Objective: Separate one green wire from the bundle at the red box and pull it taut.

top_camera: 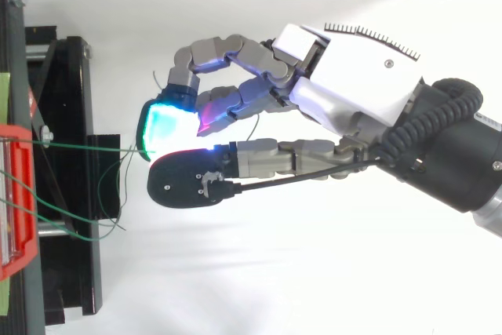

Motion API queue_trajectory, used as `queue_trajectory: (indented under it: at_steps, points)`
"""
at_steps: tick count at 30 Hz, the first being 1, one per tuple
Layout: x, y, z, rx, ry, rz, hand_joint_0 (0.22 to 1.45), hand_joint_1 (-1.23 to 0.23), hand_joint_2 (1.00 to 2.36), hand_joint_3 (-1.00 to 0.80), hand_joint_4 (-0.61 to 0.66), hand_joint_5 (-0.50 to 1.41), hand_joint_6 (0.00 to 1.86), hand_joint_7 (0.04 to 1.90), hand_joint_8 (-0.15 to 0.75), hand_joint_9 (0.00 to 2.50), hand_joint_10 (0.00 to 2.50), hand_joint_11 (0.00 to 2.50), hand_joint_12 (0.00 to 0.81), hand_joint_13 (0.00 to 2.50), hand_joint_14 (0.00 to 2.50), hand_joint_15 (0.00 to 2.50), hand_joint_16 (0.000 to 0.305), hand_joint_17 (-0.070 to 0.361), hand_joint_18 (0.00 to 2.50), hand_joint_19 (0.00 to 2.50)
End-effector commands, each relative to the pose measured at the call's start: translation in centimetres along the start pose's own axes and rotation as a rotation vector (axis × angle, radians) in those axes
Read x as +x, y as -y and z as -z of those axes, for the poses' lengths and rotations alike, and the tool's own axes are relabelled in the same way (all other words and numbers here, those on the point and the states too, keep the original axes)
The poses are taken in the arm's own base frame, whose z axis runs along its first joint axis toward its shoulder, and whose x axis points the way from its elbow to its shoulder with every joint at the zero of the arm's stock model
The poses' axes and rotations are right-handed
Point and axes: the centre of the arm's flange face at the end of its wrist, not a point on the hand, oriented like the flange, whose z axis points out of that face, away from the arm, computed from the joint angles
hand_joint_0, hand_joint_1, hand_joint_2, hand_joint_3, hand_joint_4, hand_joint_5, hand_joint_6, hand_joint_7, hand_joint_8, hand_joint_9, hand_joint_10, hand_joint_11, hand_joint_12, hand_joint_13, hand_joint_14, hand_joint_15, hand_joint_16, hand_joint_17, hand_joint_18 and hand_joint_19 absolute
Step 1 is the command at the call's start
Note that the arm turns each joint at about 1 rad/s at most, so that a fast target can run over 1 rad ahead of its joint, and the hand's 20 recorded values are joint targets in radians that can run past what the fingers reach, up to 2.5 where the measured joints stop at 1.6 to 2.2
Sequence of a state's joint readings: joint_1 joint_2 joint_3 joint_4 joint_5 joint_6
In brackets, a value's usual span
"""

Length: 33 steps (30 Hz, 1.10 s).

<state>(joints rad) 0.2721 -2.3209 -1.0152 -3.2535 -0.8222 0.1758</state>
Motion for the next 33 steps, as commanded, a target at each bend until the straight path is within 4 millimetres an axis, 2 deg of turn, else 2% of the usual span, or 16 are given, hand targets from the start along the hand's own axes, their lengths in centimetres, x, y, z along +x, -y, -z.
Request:
queue_trajectory:
  at_steps: [1,4,8,14,21,25,26,28,33]
  points:
    - [0.1,0.0,0.0,0.000,-0.001,0.003,0.62,-0.83,1.01,-0.14,-0.04,-0.13,0.86,1.40,0.273,0.93,0.01,0.44,0.395,0.57,0.01,0.17,0.055,0.124,0.59,0.18]
    - [-0.1,0.5,0.1,0.007,0.002,0.015,0.62,-0.84,1.01,-0.14,-0.04,-0.13,0.86,1.40,0.275,0.94,0.01,0.45,0.396,0.58,0.01,0.18,0.055,0.125,0.59,0.18]
    - [-0.2,3.2,0.0,0.003,-0.002,0.011,0.63,-0.84,1.01,-0.14,-0.04,-0.12,0.86,1.40,0.276,0.94,0.01,0.45,0.398,0.59,0.01,0.18,0.056,0.126,0.60,0.18]
    - [0.8,2.9,-0.6,-0.074,-0.015,-0.057,0.63,-0.84,1.01,-0.13,-0.04,-0.12,0.86,1.40,0.279,0.95,0.01,0.46,0.400,0.60,0.01,0.19,0.056,0.127,0.61,0.18]
    - [0.9,3.1,-0.6,-0.080,-0.018,-0.063,0.63,-0.84,1.01,-0.13,-0.04,-0.12,0.86,1.41,0.280,0.96,0.01,0.46,0.400,0.60,0.01,0.19,0.057,0.127,0.61,0.18]
    - [0.7,4.4,-0.4,-0.066,-0.021,-0.050,0.63,-0.84,1.01,-0.13,-0.04,-0.12,0.86,1.41,0.280,0.96,0.01,0.46,0.402,0.60,0.01,0.19,0.057,0.128,0.61,0.19]
    - [0.6,5.6,-0.3,-0.063,-0.022,-0.048,0.63,-0.84,1.01,-0.13,-0.04,-0.12,0.86,1.41,0.280,0.96,0.01,0.46,0.402,0.60,0.01,0.19,0.057,0.128,0.62,0.18]
    - [0.7,6.4,-0.3,-0.074,-0.026,-0.057,0.63,-0.84,1.01,-0.13,-0.04,-0.12,0.86,1.41,0.280,0.96,0.01,0.46,0.402,0.60,0.01,0.19,0.057,0.128,0.62,0.19]
    - [1.8,6.6,-0.6,-0.155,-0.049,-0.132,0.63,-0.84,1.01,-0.13,-0.03,-0.12,0.86,1.40,0.281,0.96,0.01,0.45,0.403,0.60,0.01,0.19,0.057,0.128,0.62,0.18]
